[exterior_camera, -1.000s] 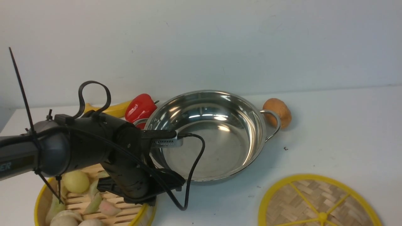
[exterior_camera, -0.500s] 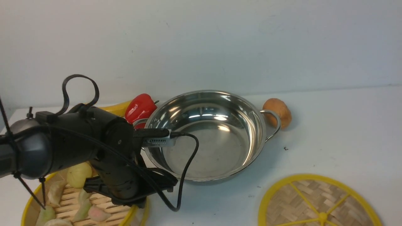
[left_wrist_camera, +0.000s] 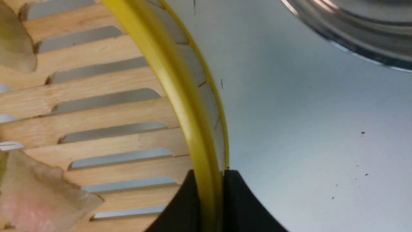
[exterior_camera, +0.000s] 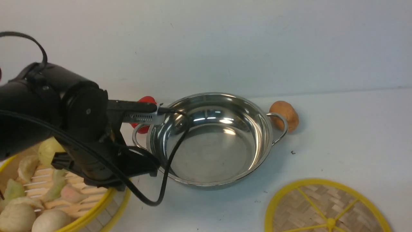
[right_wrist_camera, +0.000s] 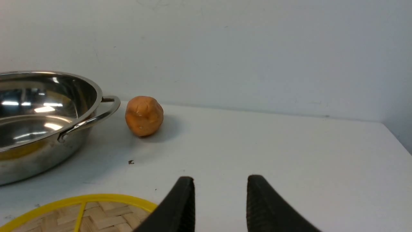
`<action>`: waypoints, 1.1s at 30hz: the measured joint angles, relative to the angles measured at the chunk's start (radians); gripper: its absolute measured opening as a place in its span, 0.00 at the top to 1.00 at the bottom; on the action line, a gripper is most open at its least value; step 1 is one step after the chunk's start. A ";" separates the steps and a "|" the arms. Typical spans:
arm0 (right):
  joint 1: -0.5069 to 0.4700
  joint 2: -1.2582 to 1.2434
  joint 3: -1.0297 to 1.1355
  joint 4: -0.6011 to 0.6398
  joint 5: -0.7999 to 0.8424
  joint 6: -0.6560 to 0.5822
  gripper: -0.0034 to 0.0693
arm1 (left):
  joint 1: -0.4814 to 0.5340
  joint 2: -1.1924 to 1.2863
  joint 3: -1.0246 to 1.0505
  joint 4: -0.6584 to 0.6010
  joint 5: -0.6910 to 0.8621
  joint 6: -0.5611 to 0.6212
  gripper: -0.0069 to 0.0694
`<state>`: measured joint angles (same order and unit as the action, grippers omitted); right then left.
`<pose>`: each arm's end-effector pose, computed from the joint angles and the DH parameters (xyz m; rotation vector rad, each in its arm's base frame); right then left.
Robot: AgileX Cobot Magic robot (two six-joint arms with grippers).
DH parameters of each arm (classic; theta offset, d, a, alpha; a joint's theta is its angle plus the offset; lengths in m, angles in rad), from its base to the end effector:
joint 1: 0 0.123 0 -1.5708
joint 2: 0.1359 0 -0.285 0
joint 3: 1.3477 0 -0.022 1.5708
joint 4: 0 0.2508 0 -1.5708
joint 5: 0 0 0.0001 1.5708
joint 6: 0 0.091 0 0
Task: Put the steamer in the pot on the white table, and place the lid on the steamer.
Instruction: 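Place the bamboo steamer basket with dumplings into the steel pot with the left gripper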
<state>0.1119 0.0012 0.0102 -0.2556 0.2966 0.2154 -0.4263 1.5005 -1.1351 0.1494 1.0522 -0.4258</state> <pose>0.0552 -0.0006 0.1837 -0.0727 1.7804 -0.0066 0.2668 -0.1082 0.2721 0.0845 2.8646 0.0382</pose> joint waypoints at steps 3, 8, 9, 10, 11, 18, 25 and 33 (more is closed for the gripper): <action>0.000 0.000 0.000 0.000 0.000 0.002 0.61 | 0.000 0.000 -0.091 -0.023 0.035 0.067 0.84; 0.000 0.000 0.000 0.000 0.000 0.002 0.61 | 0.000 0.036 -0.248 -0.065 0.122 0.168 0.84; 0.000 0.000 0.000 0.000 0.000 0.002 0.61 | 0.000 0.074 -0.320 -0.083 0.162 0.207 0.84; 0.000 0.000 0.000 0.000 0.000 0.002 0.61 | 0.000 0.094 -0.352 -0.092 0.171 0.227 0.84; 0.000 0.000 0.000 0.000 0.000 0.002 0.61 | 0.000 0.126 -0.399 -0.103 0.179 0.246 0.84; 0.000 0.000 0.000 0.000 0.000 0.002 0.61 | -0.036 0.285 -0.629 -0.107 0.181 0.348 0.84; 0.000 0.000 0.000 0.000 0.000 0.003 0.61 | -0.125 0.443 -0.812 -0.119 0.180 0.434 0.84; 0.000 0.000 0.000 0.000 0.000 0.003 0.61 | -0.170 0.510 -0.826 -0.119 0.187 0.560 0.84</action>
<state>0.1119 0.0012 0.0102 -0.2556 0.2966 0.2185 -0.5959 2.0103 -1.9609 0.0301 1.2394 0.1343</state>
